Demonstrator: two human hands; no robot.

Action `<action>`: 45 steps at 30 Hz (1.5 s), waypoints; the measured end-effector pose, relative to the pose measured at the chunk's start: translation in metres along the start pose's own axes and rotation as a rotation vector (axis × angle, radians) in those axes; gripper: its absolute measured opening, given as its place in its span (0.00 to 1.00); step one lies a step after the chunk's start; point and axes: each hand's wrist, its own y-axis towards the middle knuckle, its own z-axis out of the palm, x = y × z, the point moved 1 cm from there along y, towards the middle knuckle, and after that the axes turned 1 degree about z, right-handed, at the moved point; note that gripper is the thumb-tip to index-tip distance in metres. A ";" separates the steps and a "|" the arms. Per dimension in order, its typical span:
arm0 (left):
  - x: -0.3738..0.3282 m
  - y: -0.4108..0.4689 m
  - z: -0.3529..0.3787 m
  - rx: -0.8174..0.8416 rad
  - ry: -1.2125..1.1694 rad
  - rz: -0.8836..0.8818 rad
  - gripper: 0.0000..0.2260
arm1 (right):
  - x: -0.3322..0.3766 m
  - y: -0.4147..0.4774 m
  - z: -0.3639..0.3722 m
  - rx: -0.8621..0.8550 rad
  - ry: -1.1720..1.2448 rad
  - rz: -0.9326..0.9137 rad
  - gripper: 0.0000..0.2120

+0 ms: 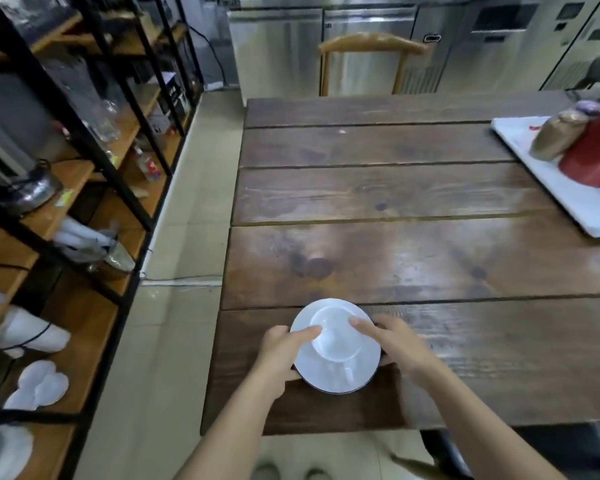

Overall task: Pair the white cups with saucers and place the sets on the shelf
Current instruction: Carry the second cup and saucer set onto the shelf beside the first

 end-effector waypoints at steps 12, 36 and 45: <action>0.007 -0.039 -0.035 -0.144 -0.204 0.129 0.06 | 0.030 -0.006 0.034 0.067 0.007 -0.170 0.24; 0.245 -0.329 -0.383 -0.968 -0.759 0.262 0.15 | 0.136 -0.279 0.475 0.790 -0.298 -0.603 0.28; 0.338 -0.458 -0.461 -1.392 -0.932 0.284 0.14 | 0.134 -0.424 0.627 1.123 -0.439 -0.714 0.13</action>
